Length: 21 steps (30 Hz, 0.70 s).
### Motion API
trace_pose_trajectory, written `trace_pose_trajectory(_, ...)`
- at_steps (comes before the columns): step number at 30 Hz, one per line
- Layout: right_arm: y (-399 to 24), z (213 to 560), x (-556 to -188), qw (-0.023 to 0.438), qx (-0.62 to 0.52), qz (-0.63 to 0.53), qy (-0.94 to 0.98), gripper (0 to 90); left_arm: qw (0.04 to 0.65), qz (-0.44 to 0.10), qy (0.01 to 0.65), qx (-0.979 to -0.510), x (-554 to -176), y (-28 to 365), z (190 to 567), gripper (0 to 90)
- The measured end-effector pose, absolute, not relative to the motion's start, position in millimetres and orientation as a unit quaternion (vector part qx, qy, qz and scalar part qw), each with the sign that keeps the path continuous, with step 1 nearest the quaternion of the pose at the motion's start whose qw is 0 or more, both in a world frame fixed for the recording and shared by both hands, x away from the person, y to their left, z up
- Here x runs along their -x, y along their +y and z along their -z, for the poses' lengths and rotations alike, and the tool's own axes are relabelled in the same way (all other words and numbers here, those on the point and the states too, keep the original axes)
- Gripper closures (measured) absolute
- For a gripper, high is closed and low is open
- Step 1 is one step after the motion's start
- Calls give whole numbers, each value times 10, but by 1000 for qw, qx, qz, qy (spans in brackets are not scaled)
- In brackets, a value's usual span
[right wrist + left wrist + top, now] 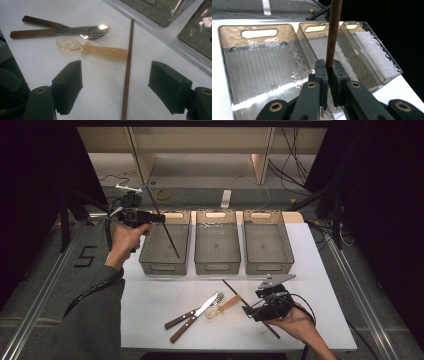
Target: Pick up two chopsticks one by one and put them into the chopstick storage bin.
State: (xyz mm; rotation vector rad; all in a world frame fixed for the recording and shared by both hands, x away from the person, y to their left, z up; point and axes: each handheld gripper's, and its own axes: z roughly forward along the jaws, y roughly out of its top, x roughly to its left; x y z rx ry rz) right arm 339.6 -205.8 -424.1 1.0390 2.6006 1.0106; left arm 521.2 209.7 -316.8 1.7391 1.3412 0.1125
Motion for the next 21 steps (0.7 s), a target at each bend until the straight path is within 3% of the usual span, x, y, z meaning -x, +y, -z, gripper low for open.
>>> trace_pose_trajectory(21,-2050,4258,-3387,78,-344,-336,873,271,415,-33,557,-718,-5327,1965,3464,843)
